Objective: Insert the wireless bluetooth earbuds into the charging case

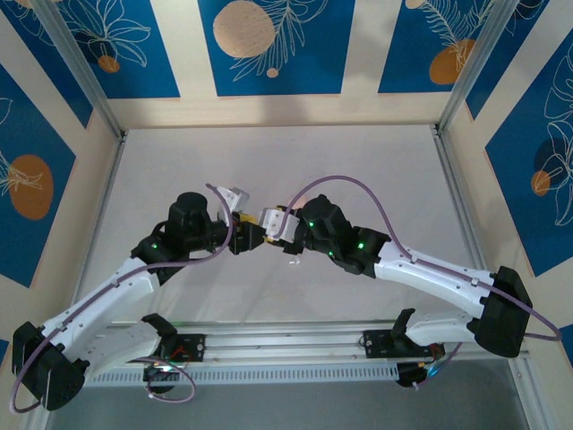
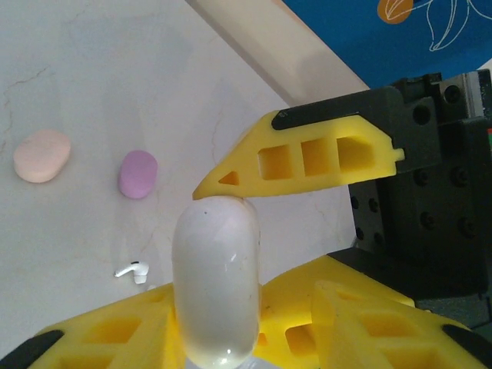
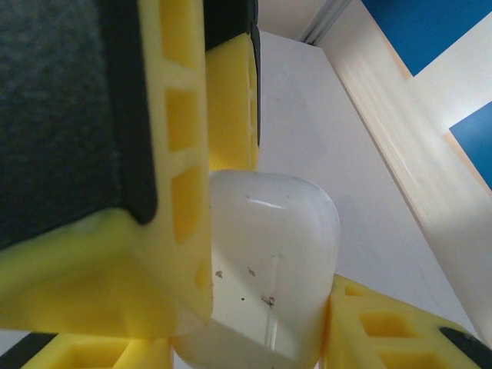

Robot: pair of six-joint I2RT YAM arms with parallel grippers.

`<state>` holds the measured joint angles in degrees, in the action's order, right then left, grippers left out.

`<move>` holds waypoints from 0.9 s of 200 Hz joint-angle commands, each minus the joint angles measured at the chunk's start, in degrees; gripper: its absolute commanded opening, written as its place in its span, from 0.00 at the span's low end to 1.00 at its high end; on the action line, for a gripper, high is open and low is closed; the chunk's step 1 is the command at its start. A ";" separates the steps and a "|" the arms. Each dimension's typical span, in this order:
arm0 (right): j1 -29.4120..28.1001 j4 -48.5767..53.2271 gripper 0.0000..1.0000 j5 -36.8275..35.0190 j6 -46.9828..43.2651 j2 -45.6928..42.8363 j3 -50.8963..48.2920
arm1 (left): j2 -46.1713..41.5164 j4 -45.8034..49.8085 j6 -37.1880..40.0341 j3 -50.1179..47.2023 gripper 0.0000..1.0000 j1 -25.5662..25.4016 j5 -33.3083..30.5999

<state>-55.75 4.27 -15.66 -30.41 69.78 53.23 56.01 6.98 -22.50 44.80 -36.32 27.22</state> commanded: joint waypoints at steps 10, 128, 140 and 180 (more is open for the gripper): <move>-0.17 -2.61 0.39 2.49 -1.28 -1.90 1.46 | 0.89 0.17 0.58 1.69 0.41 -0.68 -0.22; -0.96 -5.50 0.41 3.31 -3.20 -4.52 -0.06 | 1.89 0.20 1.36 1.35 0.20 -0.75 0.24; -1.12 -4.96 0.44 3.03 -3.40 -5.18 0.03 | 1.54 -0.02 1.75 1.05 0.19 -0.77 0.23; 1.09 1.26 0.59 7.97 3.82 -8.43 1.20 | -1.53 -4.84 1.67 -0.75 0.13 -0.71 -1.18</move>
<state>-55.88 4.19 -13.39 -32.16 65.56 52.82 56.42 4.69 -22.09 45.23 -36.86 27.75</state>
